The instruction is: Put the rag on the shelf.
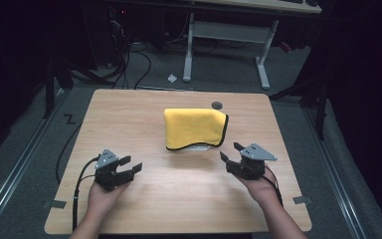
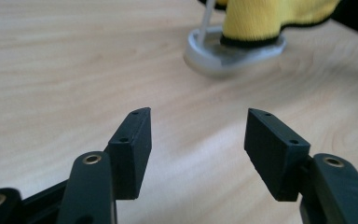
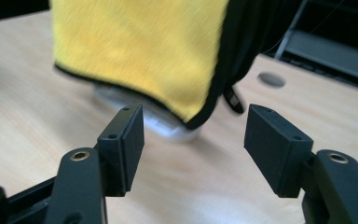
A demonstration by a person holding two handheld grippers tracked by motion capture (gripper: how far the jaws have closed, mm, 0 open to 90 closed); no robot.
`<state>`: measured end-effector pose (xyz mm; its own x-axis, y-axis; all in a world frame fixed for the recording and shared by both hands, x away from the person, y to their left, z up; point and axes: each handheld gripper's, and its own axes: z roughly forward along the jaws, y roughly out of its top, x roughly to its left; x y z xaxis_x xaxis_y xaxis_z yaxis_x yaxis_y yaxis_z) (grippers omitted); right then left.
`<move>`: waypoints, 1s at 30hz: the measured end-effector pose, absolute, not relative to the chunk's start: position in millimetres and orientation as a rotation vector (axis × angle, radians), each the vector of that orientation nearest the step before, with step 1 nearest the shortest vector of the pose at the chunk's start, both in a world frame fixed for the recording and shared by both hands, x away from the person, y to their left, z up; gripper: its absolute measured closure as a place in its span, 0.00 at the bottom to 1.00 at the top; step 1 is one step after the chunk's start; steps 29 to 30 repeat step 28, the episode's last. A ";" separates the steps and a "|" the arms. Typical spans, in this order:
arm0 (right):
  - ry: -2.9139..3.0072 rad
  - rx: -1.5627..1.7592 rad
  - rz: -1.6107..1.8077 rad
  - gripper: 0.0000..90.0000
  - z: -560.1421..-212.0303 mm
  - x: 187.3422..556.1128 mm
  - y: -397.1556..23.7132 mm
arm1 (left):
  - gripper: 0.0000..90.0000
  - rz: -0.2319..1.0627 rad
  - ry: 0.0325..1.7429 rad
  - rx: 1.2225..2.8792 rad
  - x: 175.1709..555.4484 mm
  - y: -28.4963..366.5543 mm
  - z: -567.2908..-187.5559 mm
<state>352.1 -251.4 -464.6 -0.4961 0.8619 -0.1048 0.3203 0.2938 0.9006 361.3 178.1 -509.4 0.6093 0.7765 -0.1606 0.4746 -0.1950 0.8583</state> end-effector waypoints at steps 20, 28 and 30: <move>2.153 1.053 1.043 0.38 -530.9 307.9 -234.8 | 0.43 0.299 0.926 2.022 314.2 135.1 -529.3; 2.147 1.066 1.050 0.37 -531.3 307.1 -238.3 | 0.43 0.296 0.922 2.034 314.5 134.5 -531.7; 2.147 1.066 1.050 0.37 -531.3 307.1 -238.3 | 0.43 0.296 0.922 2.034 314.5 134.5 -531.7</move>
